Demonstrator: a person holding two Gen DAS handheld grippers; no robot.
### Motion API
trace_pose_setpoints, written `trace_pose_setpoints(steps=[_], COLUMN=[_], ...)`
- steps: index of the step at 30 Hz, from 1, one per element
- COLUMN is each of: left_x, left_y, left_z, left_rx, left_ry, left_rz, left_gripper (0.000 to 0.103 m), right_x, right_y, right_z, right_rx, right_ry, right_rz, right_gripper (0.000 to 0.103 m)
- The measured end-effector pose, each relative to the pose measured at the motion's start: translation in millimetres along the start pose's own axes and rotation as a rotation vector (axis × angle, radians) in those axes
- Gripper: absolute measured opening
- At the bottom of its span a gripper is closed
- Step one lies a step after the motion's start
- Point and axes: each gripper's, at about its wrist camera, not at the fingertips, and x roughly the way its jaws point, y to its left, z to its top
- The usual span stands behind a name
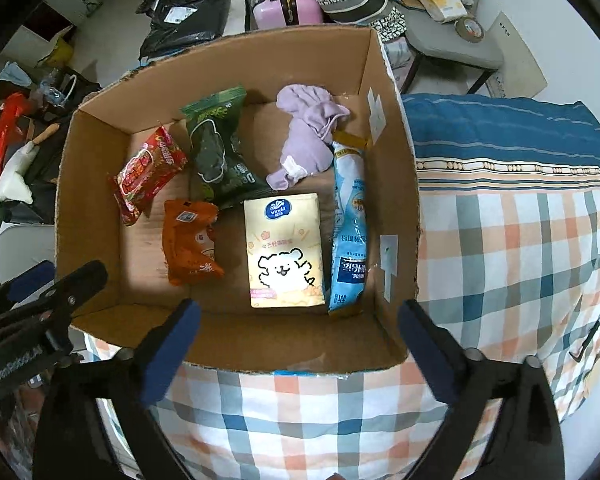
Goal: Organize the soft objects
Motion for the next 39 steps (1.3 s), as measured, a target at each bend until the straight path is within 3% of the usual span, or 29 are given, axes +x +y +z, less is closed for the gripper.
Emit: trace_pose_setpoints(steps=[10,15,27,39], left_x=[-38,-80,-197,-254], left_y=[2,5,-3,-4], left_z=[-27,-52,-129,-182], left_rx=[-0.024,-0.049,-0.037,-0.06], left_ry=[-0.082,-0.165,-0.377,-0.425], left_rz=[0.015,0.013,0.095,0.06], left_gripper=[0.096,0.096,0.096,0.096], right_x=[-31,-56,-171,-257], right_y=[5,5,2,-1], right_z=[-22,-44,-130,-199], right_rx=[-0.018,-0.029,-0.073,-0.101], right_ry=[-0.071,-0.124,-0.342,-0.458], right_rz=[0.004,0.011,0.064,0.076], right_gripper=[0.103,0.103,0.103,0.103])
